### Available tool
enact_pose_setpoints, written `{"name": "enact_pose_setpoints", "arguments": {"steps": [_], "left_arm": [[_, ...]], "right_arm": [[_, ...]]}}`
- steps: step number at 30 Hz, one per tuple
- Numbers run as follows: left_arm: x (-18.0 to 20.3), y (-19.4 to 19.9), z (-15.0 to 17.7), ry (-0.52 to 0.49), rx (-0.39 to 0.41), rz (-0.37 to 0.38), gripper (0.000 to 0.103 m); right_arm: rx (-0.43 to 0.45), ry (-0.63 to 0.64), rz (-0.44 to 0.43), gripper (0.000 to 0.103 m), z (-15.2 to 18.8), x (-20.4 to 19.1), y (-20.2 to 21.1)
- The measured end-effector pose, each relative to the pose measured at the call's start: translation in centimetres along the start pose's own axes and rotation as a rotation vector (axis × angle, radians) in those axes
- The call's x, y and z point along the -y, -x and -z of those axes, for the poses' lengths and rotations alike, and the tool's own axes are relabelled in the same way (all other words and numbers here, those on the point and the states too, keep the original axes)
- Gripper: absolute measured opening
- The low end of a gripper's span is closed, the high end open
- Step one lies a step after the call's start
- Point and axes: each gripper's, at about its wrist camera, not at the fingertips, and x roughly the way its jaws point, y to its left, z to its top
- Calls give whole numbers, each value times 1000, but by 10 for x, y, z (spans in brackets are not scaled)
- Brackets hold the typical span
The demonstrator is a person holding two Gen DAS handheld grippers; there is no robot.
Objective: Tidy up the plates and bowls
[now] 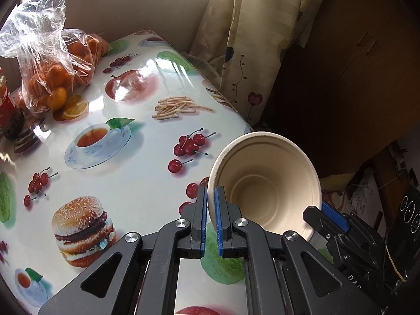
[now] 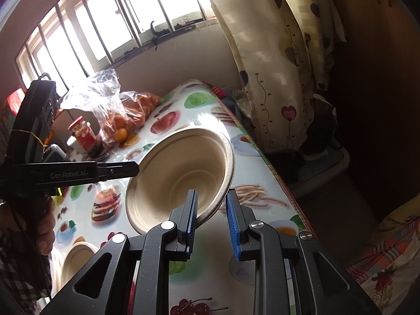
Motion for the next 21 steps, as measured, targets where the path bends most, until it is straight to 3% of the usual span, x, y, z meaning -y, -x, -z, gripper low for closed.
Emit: {"name": "enact_pose_setpoints", "arguments": {"steps": [21], "left_arm": [[-3, 42, 29, 6, 49, 1, 6]], "right_arm": [[21, 38, -21, 22, 16, -28, 33]]}}
